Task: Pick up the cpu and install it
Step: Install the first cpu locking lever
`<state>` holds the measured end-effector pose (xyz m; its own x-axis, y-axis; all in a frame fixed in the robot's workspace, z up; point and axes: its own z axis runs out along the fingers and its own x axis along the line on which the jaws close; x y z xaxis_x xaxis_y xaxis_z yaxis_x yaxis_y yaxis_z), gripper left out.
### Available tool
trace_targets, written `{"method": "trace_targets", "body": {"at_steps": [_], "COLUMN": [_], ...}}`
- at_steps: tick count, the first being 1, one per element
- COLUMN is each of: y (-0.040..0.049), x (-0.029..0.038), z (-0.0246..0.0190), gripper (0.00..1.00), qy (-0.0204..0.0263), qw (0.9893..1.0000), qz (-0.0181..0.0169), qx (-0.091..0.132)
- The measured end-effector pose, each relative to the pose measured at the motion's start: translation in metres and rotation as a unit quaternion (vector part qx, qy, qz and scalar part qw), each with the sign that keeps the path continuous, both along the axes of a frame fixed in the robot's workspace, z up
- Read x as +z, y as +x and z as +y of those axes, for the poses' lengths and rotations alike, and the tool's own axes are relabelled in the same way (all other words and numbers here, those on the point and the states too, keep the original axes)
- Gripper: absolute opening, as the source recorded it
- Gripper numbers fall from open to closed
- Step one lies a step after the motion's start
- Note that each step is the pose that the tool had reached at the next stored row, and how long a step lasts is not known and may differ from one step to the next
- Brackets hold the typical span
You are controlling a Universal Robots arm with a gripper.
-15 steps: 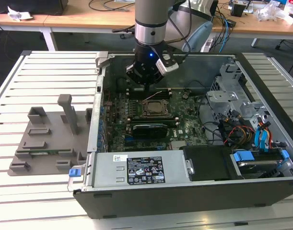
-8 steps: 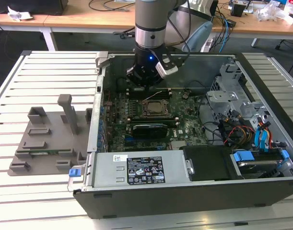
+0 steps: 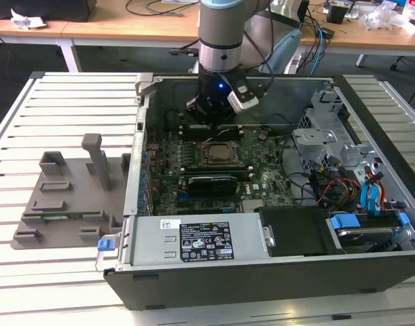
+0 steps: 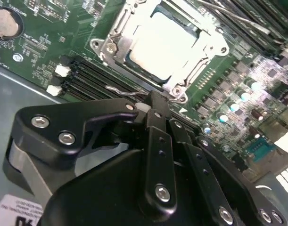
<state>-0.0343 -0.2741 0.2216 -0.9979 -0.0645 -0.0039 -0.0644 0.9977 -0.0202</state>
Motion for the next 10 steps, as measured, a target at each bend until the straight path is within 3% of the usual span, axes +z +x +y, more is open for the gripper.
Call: {"method": "trace_targets", "body": {"at_steps": [3,10], "y": [0.0099,0.0194], "x": [-0.0094,-0.0151], "z": [0.0001,0.0001], "gripper": [0.11,0.11], "qy": [-0.0003,-0.0009], "qw": [1.0,1.0], "qz": [0.0001,0.0001], "qx": [0.001,0.001]}}
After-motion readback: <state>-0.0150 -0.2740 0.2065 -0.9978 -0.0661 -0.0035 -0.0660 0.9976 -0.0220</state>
